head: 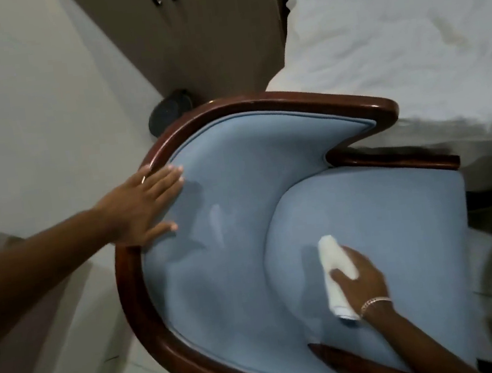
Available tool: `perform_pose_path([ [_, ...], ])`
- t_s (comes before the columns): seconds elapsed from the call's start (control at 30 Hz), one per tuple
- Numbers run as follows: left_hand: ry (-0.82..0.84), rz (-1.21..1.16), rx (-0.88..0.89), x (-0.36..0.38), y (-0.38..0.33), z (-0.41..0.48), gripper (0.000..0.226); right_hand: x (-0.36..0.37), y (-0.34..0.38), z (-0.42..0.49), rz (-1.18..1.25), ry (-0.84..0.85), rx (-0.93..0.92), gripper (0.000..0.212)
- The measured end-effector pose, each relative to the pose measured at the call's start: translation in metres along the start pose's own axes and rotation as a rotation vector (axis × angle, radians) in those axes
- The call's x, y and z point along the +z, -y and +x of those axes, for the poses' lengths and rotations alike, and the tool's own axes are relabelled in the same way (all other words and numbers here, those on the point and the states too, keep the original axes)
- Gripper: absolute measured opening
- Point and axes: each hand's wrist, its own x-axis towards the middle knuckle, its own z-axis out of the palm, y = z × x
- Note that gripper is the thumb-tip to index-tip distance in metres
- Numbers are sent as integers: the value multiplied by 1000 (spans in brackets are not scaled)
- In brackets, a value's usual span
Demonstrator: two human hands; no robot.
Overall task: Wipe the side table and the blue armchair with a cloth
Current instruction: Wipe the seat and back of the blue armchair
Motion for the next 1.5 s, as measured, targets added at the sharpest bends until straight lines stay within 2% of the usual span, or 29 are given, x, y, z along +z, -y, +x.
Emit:
perform_pose_path([
  [0.03, 15, 3, 12, 10, 1, -16, 93, 23, 26, -7, 155, 24, 21, 55],
  [0.1, 42, 11, 20, 28, -1, -40, 90, 74, 79, -23, 351, 78, -64, 58],
  [0.17, -12, -25, 3, 41, -1, -48, 85, 122, 125, -37, 444, 105, -162, 60],
  [0.2, -55, -62, -3, 47, -1, -49, 83, 143, 143, -43, 409, 115, -196, 62],
  [0.27, -132, -173, -15, 57, -3, -47, 83, 174, 168, -43, 292, 34, -253, 61],
  [0.4, -279, -287, 10, 77, -2, -45, 85, 201, 223, 8, 313, -230, -365, 55],
  [0.43, -306, -290, 25, 80, -1, -43, 85, 203, 231, 33, 313, -304, -329, 55],
  [0.5, -316, -278, 59, 84, 1, -42, 86, 195, 230, 76, 383, -359, -145, 59],
  [0.63, -305, -284, 70, 80, -3, -39, 87, 190, 168, 49, 401, -157, 142, 61],
  [0.73, -290, -322, 55, 78, -3, -40, 89, 202, 171, -2, 359, -6, 39, 72],
  [0.83, -330, -338, 57, 82, -3, -39, 90, 214, 232, 13, 289, -157, -203, 65],
  [0.93, -368, -365, 48, 84, -4, -41, 91, 206, 263, 80, 336, -439, -221, 59],
  [1.0, -350, -360, 53, 85, -2, -36, 92, 194, 240, 123, 372, -533, -167, 62],
  [1.07, -338, -349, 58, 85, -3, -38, 91, 190, 204, 129, 457, -471, -64, 71],
  [1.13, -358, -326, 51, 86, -3, -41, 90, 194, 167, 107, 503, -303, 44, 82],
  [1.23, -381, -331, 66, 85, -4, -40, 89, 190, 113, 45, 298, 83, 176, 65],
  [1.33, -329, -353, 56, 81, -2, -41, 90, 158, 96, -8, 16, 437, 294, 66],
  [1.43, -296, -437, 28, 72, -6, -44, 89, 124, 140, -35, -199, 507, 303, 53],
  [1.5, -311, -598, -124, 63, -18, -49, 82, 117, 188, -48, -181, 438, 220, 36],
])
